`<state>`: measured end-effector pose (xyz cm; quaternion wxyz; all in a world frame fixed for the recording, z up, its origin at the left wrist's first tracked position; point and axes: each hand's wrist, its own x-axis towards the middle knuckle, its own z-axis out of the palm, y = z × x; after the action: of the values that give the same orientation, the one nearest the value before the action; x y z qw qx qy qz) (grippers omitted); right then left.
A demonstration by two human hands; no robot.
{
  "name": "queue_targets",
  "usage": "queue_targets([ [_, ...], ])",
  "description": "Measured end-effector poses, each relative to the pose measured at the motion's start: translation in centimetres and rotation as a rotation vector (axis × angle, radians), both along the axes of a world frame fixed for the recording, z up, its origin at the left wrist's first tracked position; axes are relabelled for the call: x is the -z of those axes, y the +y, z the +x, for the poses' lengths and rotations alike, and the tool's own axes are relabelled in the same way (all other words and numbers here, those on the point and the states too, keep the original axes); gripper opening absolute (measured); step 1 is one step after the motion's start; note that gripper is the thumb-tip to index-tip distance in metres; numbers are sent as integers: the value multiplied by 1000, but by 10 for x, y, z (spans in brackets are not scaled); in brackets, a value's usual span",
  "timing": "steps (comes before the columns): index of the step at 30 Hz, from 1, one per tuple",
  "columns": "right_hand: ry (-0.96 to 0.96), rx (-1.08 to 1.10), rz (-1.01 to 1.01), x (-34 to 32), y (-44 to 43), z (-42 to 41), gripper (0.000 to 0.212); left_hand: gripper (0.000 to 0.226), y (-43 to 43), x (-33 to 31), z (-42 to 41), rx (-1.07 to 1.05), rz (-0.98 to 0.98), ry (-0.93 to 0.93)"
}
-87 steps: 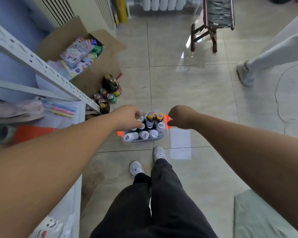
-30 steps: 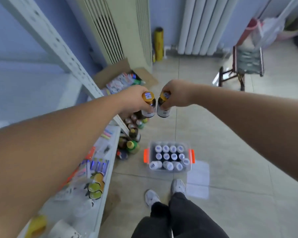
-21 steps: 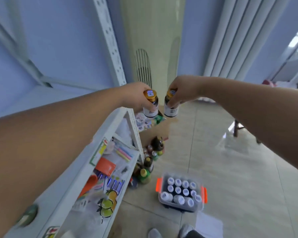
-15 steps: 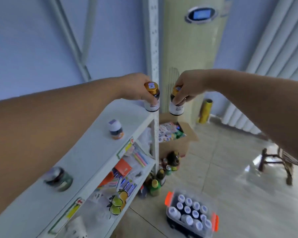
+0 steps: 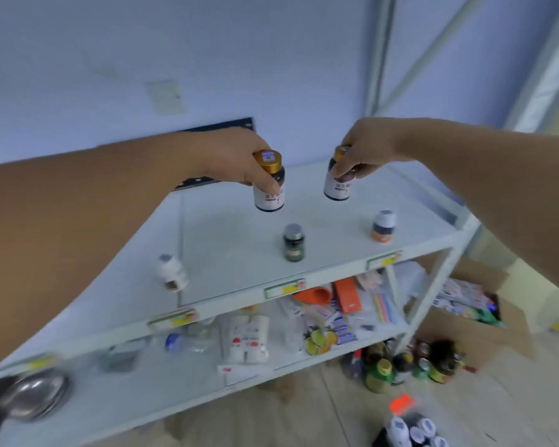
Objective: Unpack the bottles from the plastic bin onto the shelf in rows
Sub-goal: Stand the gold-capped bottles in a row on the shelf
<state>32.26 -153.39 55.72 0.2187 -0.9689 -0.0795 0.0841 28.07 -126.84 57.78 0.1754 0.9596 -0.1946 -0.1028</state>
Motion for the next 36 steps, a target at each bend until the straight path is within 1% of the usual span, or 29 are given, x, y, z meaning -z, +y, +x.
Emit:
queue_targets([
  [3, -8, -88, -5, -7, 70, 4, 33, 26, 75, -7, -35, -127, -28, -1],
  [5, -23, -146, -7, -14, 120, 2, 30, 28, 123, -13, -56, -205, -33, -17],
  [8, -47, -232, 46, -25, 199, -5, 31, 29, 192, -19, -83, -298, -72, -15],
  [10, -55, -286, 79, -31, 255, -9, 34, 25, 238, -22, -99, -338, -105, -5],
  [13, -70, -349, 108, -35, 338, -16, 40, 26, 306, -30, -120, -379, -92, -22],
  [16, -74, -401, 111, -38, 417, -25, 51, 28, 371, -37, -137, -410, -82, -33],
  [19, -75, -445, 115, -40, 484, -32, 48, 27, 432, -40, -146, -443, -74, -39],
  [24, -90, -514, 13, -36, 565, -27, 43, 34, 510, -31, -135, -516, -87, -49],
  [27, -111, -550, -71, -29, 602, -14, 40, 31, 543, -16, -117, -545, -86, -50],
  [33, -163, -640, -103, -17, 669, 37, 37, 26, 593, 12, -72, -615, -19, -57],
  [36, -136, -655, -95, -6, 702, 64, 36, 25, 612, 25, -49, -659, -67, -69],
])
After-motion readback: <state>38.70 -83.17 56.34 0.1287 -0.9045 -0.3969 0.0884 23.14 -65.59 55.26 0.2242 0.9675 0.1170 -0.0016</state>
